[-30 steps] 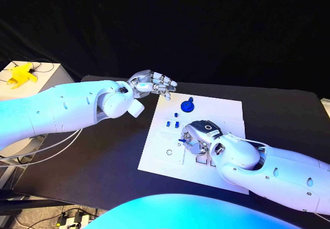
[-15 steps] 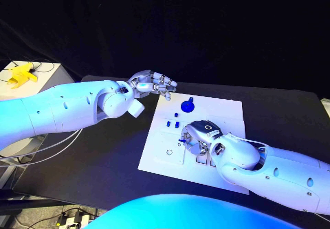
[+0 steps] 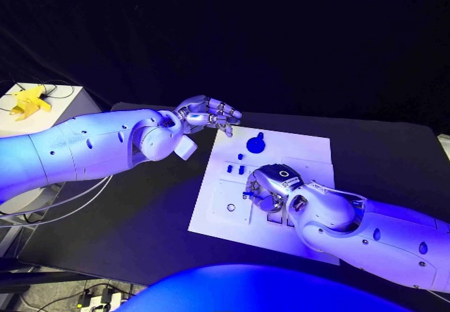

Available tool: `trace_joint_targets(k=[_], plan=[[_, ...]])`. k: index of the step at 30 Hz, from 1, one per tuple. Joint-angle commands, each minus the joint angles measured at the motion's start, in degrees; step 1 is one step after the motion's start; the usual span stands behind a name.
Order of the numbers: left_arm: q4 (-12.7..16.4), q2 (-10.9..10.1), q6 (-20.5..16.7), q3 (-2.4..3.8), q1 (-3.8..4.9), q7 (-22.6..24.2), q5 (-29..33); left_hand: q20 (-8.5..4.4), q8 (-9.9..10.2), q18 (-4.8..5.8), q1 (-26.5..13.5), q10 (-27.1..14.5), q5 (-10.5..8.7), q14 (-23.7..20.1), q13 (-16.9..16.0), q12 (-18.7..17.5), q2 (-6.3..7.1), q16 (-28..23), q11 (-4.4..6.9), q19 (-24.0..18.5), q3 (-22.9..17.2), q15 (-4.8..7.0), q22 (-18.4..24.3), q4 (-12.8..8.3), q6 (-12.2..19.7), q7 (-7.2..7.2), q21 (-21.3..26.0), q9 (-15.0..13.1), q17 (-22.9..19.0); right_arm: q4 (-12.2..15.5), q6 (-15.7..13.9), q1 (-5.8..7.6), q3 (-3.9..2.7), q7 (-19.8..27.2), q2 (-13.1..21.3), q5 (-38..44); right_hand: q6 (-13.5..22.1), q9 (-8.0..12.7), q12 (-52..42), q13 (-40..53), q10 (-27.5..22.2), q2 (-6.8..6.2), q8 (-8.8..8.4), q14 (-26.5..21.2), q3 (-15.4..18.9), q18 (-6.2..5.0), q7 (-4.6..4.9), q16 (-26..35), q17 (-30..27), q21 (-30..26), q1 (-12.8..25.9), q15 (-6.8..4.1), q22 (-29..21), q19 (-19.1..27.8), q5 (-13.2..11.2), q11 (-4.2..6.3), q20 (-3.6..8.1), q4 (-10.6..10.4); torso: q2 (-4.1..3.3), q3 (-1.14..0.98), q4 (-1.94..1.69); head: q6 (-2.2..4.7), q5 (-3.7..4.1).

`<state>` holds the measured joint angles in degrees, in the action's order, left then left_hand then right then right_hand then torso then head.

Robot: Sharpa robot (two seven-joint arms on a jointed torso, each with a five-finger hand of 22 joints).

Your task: Assemble the parts on the task board

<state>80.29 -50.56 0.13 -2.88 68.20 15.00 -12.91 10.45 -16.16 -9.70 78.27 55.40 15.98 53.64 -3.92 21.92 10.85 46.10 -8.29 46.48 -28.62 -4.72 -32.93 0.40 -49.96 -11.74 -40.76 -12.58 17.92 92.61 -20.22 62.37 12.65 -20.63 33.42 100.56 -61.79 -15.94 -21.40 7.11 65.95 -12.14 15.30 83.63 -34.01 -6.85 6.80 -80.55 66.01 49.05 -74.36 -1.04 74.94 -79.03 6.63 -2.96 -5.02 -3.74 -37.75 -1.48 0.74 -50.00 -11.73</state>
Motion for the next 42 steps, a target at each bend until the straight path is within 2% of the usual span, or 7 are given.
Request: trace_joint_targets(k=[1, 5, 12, 18, 19, 37, 42], plan=[[0.13, 0.08, 0.62, 0.03, 0.02, 0.30, -0.02, 0.09, 0.35, -0.57, 0.02, -0.01, -0.01, 0.12, -0.06, -0.27, -0.54, -0.31, -0.31, -0.12, 0.17, -0.25, -0.07, 0.19, 0.02, -0.41, 0.30, 0.07, 0.08, -0.07, -0.07, -0.18, 0.14, 1.40, 0.03, -0.16, -0.39, -0.13, -0.31, 0.09, 0.44, 0.74, 0.25, 0.49, -0.03, 0.56, -0.12, -0.34, 0.42, 0.27, 0.03, -0.06, 6.32, -0.47, -0.24, -0.04, 0.01, -0.42, -0.01, 0.00, 0.01, 0.00, -0.02], [0.14, 0.08, 0.63, 0.03, 0.02, 0.28, -0.01, 0.10, 0.36, -0.57, -0.05, -0.01, 0.00, 0.12, -0.06, -0.27, -0.59, -0.32, -0.31, -0.12, 0.17, -0.26, -0.06, 0.27, 0.02, -0.41, 0.32, 0.08, 0.09, -0.07, -0.69, -0.18, 0.14, 1.68, 0.07, -0.21, -0.55, -0.21, -0.33, 0.18, 0.78, 0.81, 0.43, 0.88, 0.15, 0.66, -0.29, -0.77, 1.47, 0.82, 0.52, -0.20, 6.45, -0.78, -0.61, 0.10, 0.16, -1.11, -0.02, 0.00, 0.01, 0.00, 0.00], [0.15, 0.06, 0.65, 0.03, 0.02, 0.19, -0.01, 0.12, 0.37, -0.57, -0.17, -0.02, 0.00, 0.13, -0.07, -0.29, -0.65, -0.33, -0.32, -0.13, 0.19, -0.28, -0.04, 0.39, 0.02, -0.42, 0.36, 0.09, 0.11, 0.33, -2.02, -0.18, 0.14, 2.69, 0.33, -0.83, -0.44, -0.24, -0.10, 0.31, 1.17, 0.45, 0.55, 1.20, 0.61, 0.81, -0.44, -0.90, 2.02, 1.37, 1.77, -0.33, 6.59, -1.25, -2.89, 0.20, 0.36, -3.26, -0.01, -0.02, -0.02, 0.00, -0.07], [0.15, 0.06, 0.70, 0.03, 0.02, 0.09, 0.00, 0.13, 0.37, -0.57, -0.24, -0.04, 0.01, 0.13, -0.07, -0.30, -0.67, -0.34, -0.33, -0.13, 0.21, -0.28, -0.03, 0.45, 0.02, -0.42, 0.38, 0.10, 0.12, 0.98, -2.63, -0.15, 0.13, 3.92, 0.73, -2.12, -0.37, -0.23, 0.00, 0.37, 1.29, 0.35, 0.56, 1.26, 0.81, 0.86, -0.42, -0.90, 2.17, 1.53, 2.39, -0.32, 6.64, -1.39, -3.10, 0.18, 0.37, -4.42, 0.00, -0.01, -0.01, 0.00, -0.13], [0.15, 0.05, 0.70, 0.03, 0.02, 0.08, 0.00, 0.13, 0.37, -0.57, -0.24, -0.04, 0.01, 0.13, -0.07, -0.30, -0.67, -0.34, -0.33, -0.13, 0.21, -0.28, -0.03, 0.45, 0.02, -0.42, 0.38, 0.10, 0.12, 1.11, -2.72, -0.14, 0.12, 4.15, 0.82, -2.38, -0.32, -0.21, 0.06, 0.40, 1.34, 0.44, 0.55, 1.30, 0.89, 0.87, -0.41, -0.90, 2.28, 1.54, 2.76, -0.31, 6.64, -1.45, -3.07, 0.17, 0.37, -5.18, 0.00, 0.00, 0.00, 0.00, -0.13], [0.25, -0.04, 0.69, 0.02, 0.02, -0.04, 0.00, 0.14, 0.39, -0.57, -0.31, -0.05, 0.01, 0.14, -0.07, -0.32, -0.70, -0.35, -0.33, -0.13, 0.22, -0.29, -0.01, 0.52, 0.04, -0.42, 0.42, 0.11, 0.13, 1.81, -2.86, 0.49, 0.05, 6.78, 1.97, -6.95, -0.32, -0.22, 0.11, 0.52, 1.57, 0.62, 0.62, 1.50, 1.12, 1.00, -0.43, -1.08, 2.88, 2.31, 3.31, -0.33, 6.83, -1.78, -3.21, 0.19, 0.39, -6.74, 0.02, 0.01, 0.02, 0.00, -0.21], [0.30, -0.10, 0.66, 0.02, 0.02, -0.06, 0.00, 0.14, 0.39, -0.57, -0.31, -0.05, 0.01, 0.14, -0.07, -0.32, -0.70, -0.35, -0.33, -0.13, 0.22, -0.29, -0.01, 0.52, 0.04, -0.42, 0.42, 0.11, 0.13, 1.48, -2.59, 0.58, 0.05, 6.76, 1.94, -7.28, -0.25, -0.28, 0.24, 0.59, 1.54, 0.58, 0.72, 1.53, 0.86, 0.98, -0.56, -1.04, 2.93, 2.13, 1.99, -0.44, 6.82, -1.82, -3.10, 0.32, 0.47, -6.48, 0.01, 0.06, 0.01, 0.00, -0.22]])
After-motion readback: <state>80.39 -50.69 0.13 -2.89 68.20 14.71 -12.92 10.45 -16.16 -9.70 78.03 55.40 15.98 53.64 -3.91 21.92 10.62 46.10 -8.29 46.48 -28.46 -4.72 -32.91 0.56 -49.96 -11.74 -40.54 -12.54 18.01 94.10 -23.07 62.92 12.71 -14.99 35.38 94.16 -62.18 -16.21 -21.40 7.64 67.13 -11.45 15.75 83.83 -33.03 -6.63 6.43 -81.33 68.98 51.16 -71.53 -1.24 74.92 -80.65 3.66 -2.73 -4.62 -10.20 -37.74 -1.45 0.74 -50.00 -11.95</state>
